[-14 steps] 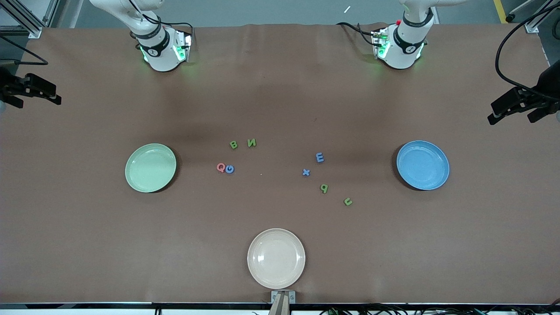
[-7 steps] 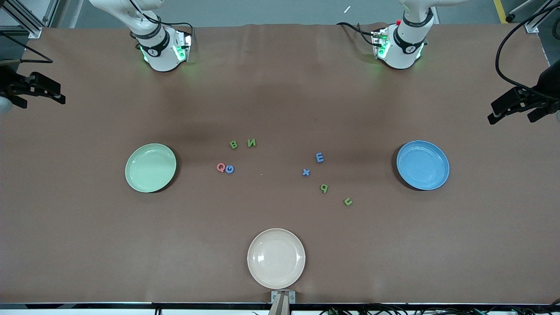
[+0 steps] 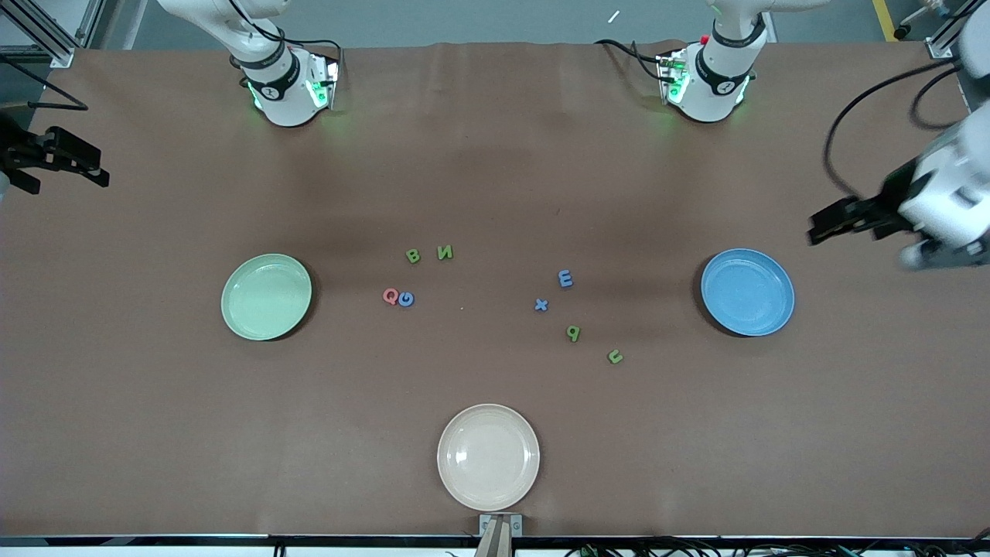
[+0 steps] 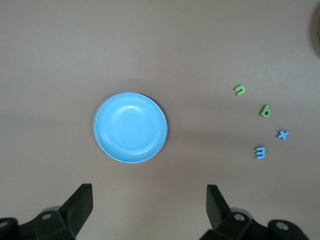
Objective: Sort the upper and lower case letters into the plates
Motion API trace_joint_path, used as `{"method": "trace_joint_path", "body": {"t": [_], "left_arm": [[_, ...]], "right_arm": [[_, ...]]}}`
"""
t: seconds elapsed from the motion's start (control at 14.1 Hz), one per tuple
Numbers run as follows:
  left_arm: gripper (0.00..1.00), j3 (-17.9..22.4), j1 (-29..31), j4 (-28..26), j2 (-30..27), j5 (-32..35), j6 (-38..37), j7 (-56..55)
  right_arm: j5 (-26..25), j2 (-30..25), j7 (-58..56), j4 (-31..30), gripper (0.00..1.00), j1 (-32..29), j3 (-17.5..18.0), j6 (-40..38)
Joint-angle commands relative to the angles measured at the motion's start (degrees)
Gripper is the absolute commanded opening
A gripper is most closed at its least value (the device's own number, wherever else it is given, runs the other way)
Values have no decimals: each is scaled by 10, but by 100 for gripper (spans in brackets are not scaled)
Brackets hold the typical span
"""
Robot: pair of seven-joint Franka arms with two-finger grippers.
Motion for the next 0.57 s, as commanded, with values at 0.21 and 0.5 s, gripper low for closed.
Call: {"method": "trace_joint_path", "body": {"t": [0.21,0.5], "left_arm": [[100,-1,-84,10,122,2,110,-215],[100,-1,-134,9,189,8,210,-362]], "right_arm": [[18,-20,2,-21,100,-3,-3,7],[19,-22,14,-21,100,-3,-3,4]]}}
